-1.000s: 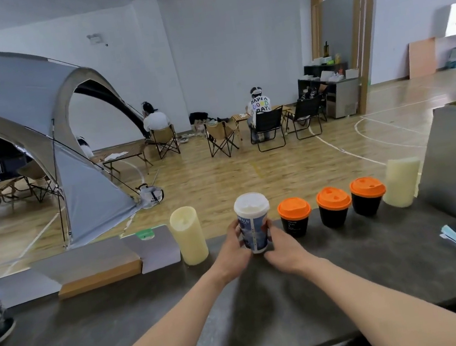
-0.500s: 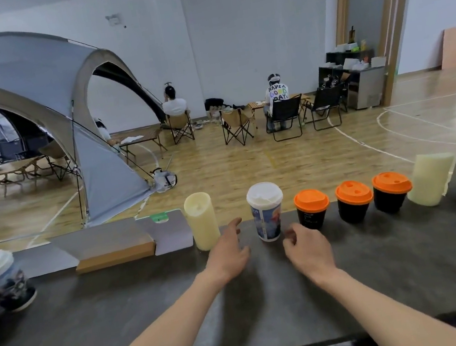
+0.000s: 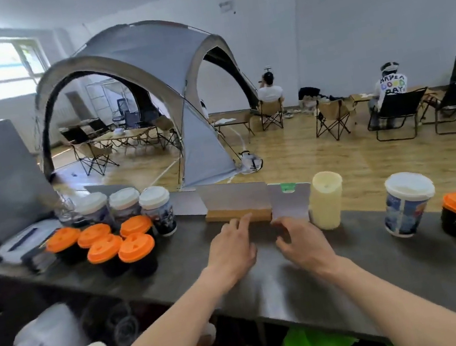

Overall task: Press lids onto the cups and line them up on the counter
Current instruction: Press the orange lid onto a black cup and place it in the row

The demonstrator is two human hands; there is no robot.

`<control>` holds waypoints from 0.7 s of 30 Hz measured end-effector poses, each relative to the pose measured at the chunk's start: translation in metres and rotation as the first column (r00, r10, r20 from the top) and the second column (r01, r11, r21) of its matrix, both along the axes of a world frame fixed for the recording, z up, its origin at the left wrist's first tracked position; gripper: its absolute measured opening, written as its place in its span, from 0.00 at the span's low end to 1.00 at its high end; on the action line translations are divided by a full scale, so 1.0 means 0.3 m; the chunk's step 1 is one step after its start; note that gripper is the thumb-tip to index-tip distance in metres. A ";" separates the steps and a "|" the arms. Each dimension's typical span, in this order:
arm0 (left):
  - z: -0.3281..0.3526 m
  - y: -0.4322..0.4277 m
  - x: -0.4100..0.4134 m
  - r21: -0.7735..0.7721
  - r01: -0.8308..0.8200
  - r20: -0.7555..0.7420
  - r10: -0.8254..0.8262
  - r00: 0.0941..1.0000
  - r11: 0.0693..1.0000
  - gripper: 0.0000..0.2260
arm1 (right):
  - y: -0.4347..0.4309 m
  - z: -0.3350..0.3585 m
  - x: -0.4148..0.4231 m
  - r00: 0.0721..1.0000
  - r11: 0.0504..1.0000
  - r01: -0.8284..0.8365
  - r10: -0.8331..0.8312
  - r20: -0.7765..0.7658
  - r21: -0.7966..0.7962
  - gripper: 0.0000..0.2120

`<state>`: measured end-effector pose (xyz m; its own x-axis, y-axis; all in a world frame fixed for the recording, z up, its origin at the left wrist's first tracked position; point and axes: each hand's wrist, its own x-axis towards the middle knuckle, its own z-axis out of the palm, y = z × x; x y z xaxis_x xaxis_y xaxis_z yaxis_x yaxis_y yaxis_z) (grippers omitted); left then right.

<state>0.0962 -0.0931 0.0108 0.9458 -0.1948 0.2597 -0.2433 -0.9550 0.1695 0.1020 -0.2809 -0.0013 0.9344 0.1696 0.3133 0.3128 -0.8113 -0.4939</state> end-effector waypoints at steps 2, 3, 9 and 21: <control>0.003 0.135 -0.019 0.000 -0.047 0.015 0.047 0.999 0.999 0.32 | 0.141 0.003 0.006 0.998 0.998 -0.060 0.060 -0.030 -0.011 0.23; 0.003 0.200 -0.026 -0.001 -0.068 0.024 0.068 0.997 0.998 0.32 | 0.209 0.001 0.011 0.995 0.996 -0.089 0.088 -0.035 -0.016 0.25; 0.007 0.548 -0.078 -0.004 -0.180 0.103 0.180 0.978 0.984 0.31 | 0.566 0.026 0.039 0.975 0.979 -0.204 0.205 -0.086 0.021 0.29; -0.066 0.880 -0.139 -0.186 -0.327 -0.053 0.323 0.945 0.927 0.28 | 0.989 0.008 0.110 0.885 0.937 -0.348 0.335 -0.324 0.021 0.41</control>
<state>0.0547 0.1709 -0.0090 0.9547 0.1752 0.2407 0.0809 -0.9308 0.3564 0.1349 0.0158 0.0010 0.8650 0.5018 -0.0027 0.4053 -0.7018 -0.5858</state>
